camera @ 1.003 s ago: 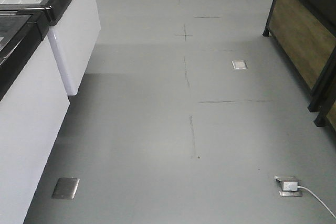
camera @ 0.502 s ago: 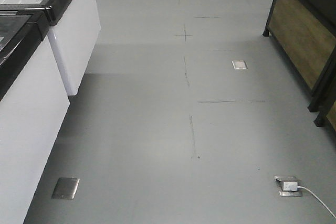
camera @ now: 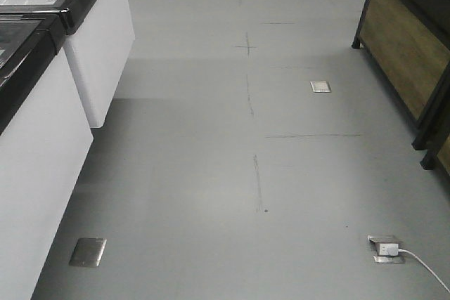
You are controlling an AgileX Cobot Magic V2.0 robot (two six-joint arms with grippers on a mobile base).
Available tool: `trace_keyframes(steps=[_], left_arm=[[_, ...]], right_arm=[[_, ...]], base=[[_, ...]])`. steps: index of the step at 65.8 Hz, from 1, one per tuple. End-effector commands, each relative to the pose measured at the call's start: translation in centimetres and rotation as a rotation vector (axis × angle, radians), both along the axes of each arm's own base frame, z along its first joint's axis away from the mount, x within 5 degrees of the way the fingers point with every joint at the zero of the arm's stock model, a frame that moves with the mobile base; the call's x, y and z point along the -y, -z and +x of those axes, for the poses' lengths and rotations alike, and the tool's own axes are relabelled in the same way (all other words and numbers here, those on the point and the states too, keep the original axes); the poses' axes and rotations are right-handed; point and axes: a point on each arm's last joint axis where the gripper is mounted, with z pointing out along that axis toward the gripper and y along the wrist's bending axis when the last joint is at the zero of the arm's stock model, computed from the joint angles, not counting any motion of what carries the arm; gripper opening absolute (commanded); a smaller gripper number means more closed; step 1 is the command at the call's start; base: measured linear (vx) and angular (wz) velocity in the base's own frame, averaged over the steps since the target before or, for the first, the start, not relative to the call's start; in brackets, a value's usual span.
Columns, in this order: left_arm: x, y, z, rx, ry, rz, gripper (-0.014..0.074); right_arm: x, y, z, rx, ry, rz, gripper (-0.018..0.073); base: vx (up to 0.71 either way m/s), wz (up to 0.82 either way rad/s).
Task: Left arm holds basket, right arm returns cookies
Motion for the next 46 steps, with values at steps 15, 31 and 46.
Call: trace_keyframes(steps=[15, 31, 46], left_arm=[[0.4, -4.6, 3.4, -0.184, -0.101, -0.195, 0.0461], [0.7, -9.2, 8.4, -0.22, -0.113, -0.291, 0.0461], [-3.6, -12.7, 10.0, -0.144, -0.271, -0.468, 0.0461]], right_arm=[[0.0, -0.2, -0.1, 0.075, 0.006, -0.009, -0.0011], [0.0, -0.2, -0.1, 0.075, 0.006, -0.009, -0.0011], [0.0, -0.2, -0.1, 0.075, 0.006, -0.009, -0.0011]], base=[[0.0, 0.0], [0.0, 0.0], [0.0, 0.0]])
